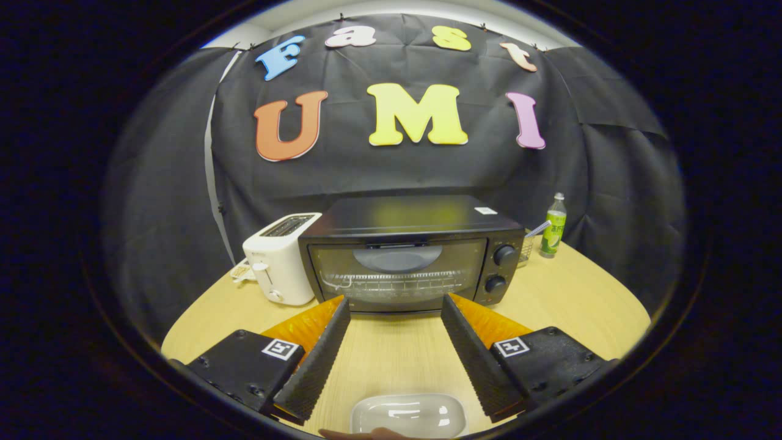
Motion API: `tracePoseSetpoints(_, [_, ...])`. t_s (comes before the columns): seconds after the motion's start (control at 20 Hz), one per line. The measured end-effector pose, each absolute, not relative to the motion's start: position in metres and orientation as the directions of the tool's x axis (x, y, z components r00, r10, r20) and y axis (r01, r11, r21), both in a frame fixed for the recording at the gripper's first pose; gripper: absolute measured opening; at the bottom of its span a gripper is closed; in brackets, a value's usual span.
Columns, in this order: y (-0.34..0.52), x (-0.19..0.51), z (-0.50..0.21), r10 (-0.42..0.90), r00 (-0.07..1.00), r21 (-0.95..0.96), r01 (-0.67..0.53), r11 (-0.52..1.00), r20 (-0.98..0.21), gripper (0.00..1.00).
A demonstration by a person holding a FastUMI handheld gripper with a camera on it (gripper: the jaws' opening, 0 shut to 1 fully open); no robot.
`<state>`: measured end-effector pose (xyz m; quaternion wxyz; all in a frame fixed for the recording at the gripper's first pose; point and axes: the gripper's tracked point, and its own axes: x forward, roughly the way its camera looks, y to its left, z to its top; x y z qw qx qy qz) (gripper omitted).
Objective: Open the toaster oven, put the food inside, and close the toaster oven door.
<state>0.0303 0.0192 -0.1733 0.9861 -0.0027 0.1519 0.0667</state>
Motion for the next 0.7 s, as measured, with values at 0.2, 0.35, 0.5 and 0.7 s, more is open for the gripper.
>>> tracePoseSetpoints(0.2, [0.014,-0.005,-0.119,0.109,0.961,-0.085,-0.135,0.987,-0.256,1.0])
tracePoseSetpoints(0.35, [0.015,-0.045,-0.061,0.123,0.98,-0.093,-0.138,0.986,-0.156,1.0])
tracePoseSetpoints(0.5, [0.018,-0.084,-0.028,0.181,0.976,-0.066,-0.189,0.98,-0.121,1.0])
tracePoseSetpoints(0.7, [-0.004,-0.108,0.018,0.201,0.979,-0.029,-0.202,0.979,-0.038,1.0])
